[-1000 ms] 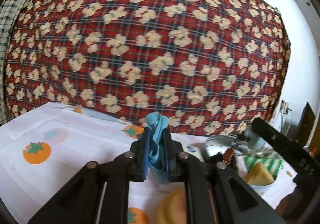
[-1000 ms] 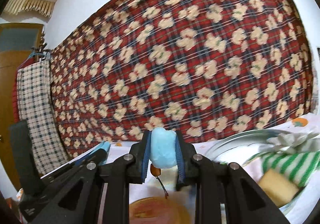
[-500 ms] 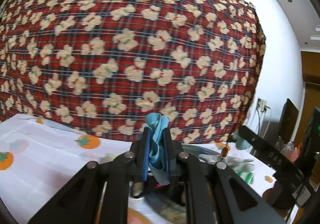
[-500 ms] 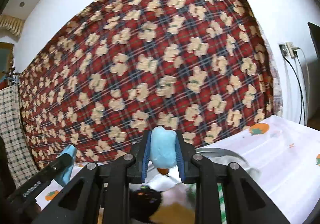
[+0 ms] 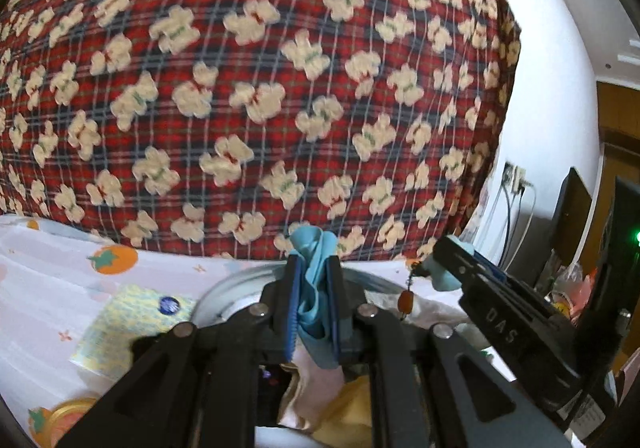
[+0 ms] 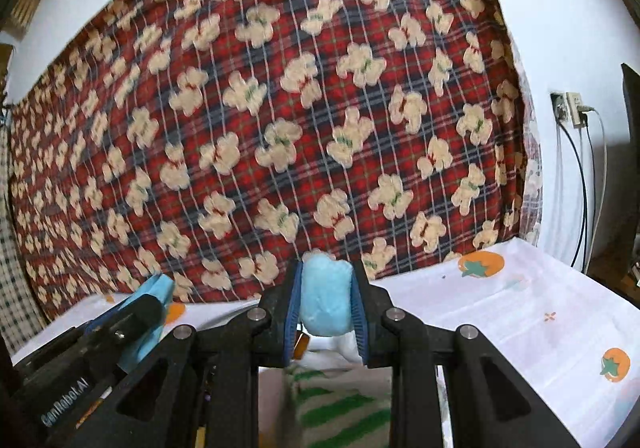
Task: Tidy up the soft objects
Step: 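Lower the blue cloth and pompom into the tin and open both tools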
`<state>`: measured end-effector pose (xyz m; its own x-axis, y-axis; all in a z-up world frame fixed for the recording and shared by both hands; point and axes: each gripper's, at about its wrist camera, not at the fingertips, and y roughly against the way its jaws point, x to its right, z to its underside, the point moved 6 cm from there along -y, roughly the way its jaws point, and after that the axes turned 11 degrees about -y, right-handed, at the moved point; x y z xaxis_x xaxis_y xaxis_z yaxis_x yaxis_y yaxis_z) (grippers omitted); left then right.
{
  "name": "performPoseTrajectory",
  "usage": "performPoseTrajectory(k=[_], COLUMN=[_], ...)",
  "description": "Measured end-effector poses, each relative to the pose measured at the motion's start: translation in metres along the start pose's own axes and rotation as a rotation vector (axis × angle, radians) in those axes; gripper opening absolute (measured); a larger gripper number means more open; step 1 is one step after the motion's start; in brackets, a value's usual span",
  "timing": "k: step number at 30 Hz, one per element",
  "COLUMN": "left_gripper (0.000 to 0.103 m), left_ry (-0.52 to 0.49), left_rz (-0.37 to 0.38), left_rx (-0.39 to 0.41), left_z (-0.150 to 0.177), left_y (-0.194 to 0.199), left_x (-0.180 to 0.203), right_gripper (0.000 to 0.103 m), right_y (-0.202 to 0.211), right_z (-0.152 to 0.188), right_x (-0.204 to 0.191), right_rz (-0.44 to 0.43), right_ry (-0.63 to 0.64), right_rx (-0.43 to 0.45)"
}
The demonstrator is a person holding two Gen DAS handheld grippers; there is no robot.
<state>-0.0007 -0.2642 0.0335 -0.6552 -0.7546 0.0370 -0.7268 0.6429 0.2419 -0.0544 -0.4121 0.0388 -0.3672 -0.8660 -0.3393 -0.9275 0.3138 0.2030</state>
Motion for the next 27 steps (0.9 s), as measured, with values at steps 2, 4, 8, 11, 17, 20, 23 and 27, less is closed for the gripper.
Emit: performPoseTrajectory(k=[2,4,8,11,17,20,23,27], left_gripper=[0.01,0.01,0.01,0.01,0.01,0.01,0.01,0.01], left_ry=[-0.004,-0.007,-0.039,-0.049,-0.038,-0.035,-0.031,-0.043], left_rz=[-0.006,-0.014,-0.051,-0.081,-0.113,-0.118,-0.121,-0.135], left_rx=[-0.024,-0.057,-0.096,-0.131,-0.191,-0.206,-0.212,-0.215], left_z=[0.004,0.01,0.018,0.022,0.035,0.039,0.04,0.04], left_y=[-0.009,-0.021,-0.035,-0.044,-0.057,-0.059,-0.061,-0.061], left_x=[0.006,0.013,0.02,0.022,0.014,0.011,0.01,0.009], right_gripper=[0.026,0.026,0.026,0.026,0.026,0.026,0.026,0.026], right_y=[-0.007,-0.011,-0.021,-0.031,-0.041,-0.042,-0.042,-0.043], right_z=[0.003,0.005,0.008,0.012,0.019,0.02,0.021,0.022], right_x=[0.003,0.005,0.012,0.017,0.019,0.019,0.018,0.017], right_rz=[0.013,0.027,0.061,0.065,0.06,0.062,0.064,0.057], right_ry=[0.015,0.016,0.026,0.011,-0.007,-0.006,-0.006,-0.007], right_rx=[-0.022,-0.036,-0.077,-0.122,-0.176,-0.182,-0.188,-0.195])
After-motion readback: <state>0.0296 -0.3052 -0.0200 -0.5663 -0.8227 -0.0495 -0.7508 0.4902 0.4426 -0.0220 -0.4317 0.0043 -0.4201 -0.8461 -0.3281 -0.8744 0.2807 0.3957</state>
